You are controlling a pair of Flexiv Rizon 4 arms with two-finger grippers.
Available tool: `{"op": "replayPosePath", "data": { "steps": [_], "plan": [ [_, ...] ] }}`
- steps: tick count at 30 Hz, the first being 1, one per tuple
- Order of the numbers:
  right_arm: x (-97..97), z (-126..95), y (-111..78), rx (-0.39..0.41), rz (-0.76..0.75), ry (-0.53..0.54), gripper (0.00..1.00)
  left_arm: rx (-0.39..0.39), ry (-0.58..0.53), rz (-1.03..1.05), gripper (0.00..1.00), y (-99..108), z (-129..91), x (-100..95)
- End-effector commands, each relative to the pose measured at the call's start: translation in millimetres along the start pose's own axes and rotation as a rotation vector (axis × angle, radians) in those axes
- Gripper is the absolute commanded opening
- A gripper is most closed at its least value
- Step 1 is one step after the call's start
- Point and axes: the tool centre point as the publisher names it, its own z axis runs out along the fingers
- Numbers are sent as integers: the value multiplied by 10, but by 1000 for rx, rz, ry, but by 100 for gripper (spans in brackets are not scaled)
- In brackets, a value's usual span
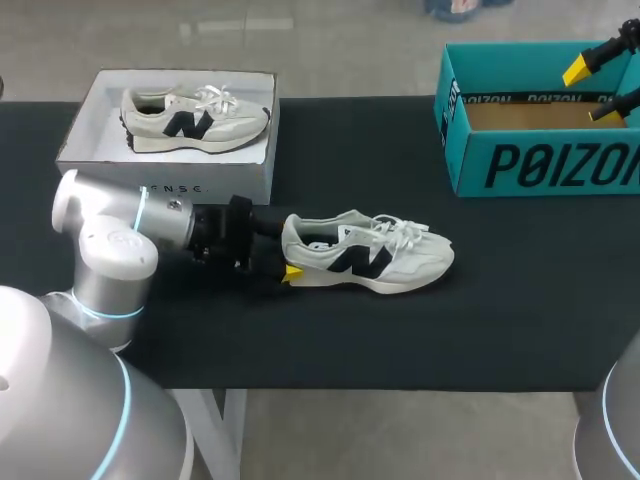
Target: Take the shoe out of the shoebox, open the shoe tongue, remove and reinsert the insole, then place the shoe into the shoebox
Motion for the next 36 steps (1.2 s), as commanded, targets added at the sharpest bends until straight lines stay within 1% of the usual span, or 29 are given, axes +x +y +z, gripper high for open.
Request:
{"op": "replayPosePath", "data": {
  "steps": [1, 14, 16, 17, 18, 20, 21, 22, 23, 25, 26, 28, 29, 36],
  "plan": [
    [-1, 1, 3, 1, 1, -2, 100, 1, 3, -3, 0, -1, 20, -22],
    [-1, 1, 3, 1, 1, -2, 100, 1, 3, -3, 0, -1, 20, -22],
    [270, 76, 115, 42, 15, -97, 100, 1, 3, -3, 0, -1, 20, -22],
    [423, 156, 159, 53, 56, -177, 100, 1, 3, -3, 0, -1, 20, -22],
    [564, 246, 186, 63, 70, -216, 100, 1, 3, -3, 0, -1, 20, -22],
    [823, 447, 216, 44, 132, -324, 100, 1, 3, -3, 0, -1, 20, -22],
    [901, 524, 220, 30, 153, -337, 100, 1, 3, -3, 0, -1, 20, -22],
    [975, 614, 221, 20, 160, -307, 100, 1, 3, -3, 0, -1, 20, -22],
    [1031, 711, 223, 22, 177, -286, 100, 1, 3, -3, 0, -1, 20, -22],
    [1138, 939, 216, -2, 234, -360, 100, 1, 3, -3, 0, -1, 20, -22],
    [1182, 1054, 206, -12, 262, -425, 100, 1, 3, -3, 0, -1, 20, -22],
    [1246, 1283, 166, -19, 316, -500, 100, 1, 3, -3, 0, -1, 20, -22],
    [1317, 1409, 148, -32, 352, -599, 100, 1, 3, -3, 0, -1, 20, -22],
    [1317, 1409, 148, -32, 352, -599, 100, 1, 3, -3, 0, -1, 20, -22]
  ]
}}
